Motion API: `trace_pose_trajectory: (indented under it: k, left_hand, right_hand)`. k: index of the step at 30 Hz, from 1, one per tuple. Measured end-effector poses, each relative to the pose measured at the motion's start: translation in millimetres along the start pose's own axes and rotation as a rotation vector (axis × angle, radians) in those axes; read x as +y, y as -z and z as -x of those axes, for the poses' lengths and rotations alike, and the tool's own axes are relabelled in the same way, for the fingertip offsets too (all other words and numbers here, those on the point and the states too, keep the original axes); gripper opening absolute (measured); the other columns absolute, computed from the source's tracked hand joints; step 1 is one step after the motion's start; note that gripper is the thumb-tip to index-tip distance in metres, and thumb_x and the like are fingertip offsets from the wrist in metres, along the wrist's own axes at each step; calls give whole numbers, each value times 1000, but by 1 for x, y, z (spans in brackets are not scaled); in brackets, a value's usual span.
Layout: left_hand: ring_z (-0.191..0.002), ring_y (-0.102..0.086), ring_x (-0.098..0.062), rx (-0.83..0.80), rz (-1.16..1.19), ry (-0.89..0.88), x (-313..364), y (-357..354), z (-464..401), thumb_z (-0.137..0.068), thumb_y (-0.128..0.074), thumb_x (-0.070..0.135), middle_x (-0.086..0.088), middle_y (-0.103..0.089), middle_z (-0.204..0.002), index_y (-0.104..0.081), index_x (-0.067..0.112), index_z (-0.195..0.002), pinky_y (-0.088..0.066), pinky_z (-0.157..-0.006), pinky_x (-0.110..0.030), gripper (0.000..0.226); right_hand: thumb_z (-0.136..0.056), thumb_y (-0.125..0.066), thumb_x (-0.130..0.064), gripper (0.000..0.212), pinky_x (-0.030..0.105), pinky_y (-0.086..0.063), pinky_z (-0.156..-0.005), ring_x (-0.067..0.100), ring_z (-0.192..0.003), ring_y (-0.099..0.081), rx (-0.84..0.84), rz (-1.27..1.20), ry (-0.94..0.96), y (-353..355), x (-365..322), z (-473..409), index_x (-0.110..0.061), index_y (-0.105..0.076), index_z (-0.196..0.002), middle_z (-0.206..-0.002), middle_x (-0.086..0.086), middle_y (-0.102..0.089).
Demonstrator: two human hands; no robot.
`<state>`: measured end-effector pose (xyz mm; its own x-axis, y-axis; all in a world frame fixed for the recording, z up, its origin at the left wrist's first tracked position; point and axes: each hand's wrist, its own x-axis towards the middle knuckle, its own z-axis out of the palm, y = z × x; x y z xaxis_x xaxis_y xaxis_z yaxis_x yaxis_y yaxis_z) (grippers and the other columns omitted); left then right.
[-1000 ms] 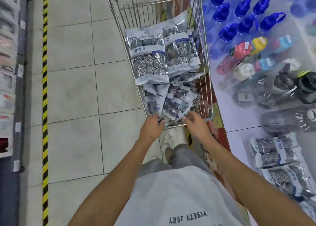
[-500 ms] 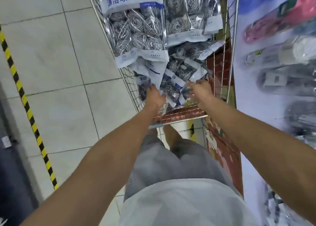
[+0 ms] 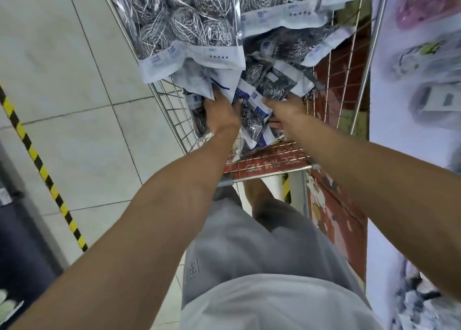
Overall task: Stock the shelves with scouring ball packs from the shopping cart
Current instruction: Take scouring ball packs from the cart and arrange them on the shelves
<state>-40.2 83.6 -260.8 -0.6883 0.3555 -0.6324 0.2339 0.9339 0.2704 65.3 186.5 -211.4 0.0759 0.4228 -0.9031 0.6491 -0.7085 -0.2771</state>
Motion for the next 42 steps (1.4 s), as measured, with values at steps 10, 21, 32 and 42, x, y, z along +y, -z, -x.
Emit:
trace_pose_trajectory:
  k: [10, 21, 32, 42]
  left_hand:
    - [-107, -66, -38, 120, -85, -190, -29, 28, -18, -101, -65, 28, -19, -67, -113, -52, 3, -128, -54, -82, -42, 39]
    - [-100, -68, -29, -71, 20, -360, -23, 63, 46, -100, -60, 34, -13, -67, -117, -65, 7, -123, -59, -89, -43, 36]
    - [-100, -69, -8, -344, 549, -144, -36, 144, 144, -104, -58, 21, 5, -74, -113, -69, 21, -126, -57, -92, -38, 25]
    - [-104, -59, -42, -575, 1148, 34, -22, 207, 230, -94, -43, 13, -26, -60, -112, -54, 2, -134, -51, -95, -58, 43]
  right_hand:
    - [-94, -77, -21, 41, 48, -66, -79, 31, -105, -72, -66, -119, 28, 3, 13, 5, -14, -59, -130, -123, 8, -70]
    - [-92, -74, -21, 54, 55, -51, -107, 30, -117, -69, -106, -350, 146, 49, 27, 53, -18, -53, -142, -128, 6, -72]
    - [-95, -62, -25, 24, 38, -52, -74, 29, -82, -63, -156, -501, 97, 107, 56, 157, -12, -62, -114, -98, 16, -65]
    - [-89, -80, -34, 41, 42, -51, -83, 29, -97, -61, -121, -499, 338, 148, 83, 234, -11, -67, -120, -111, 21, -73]
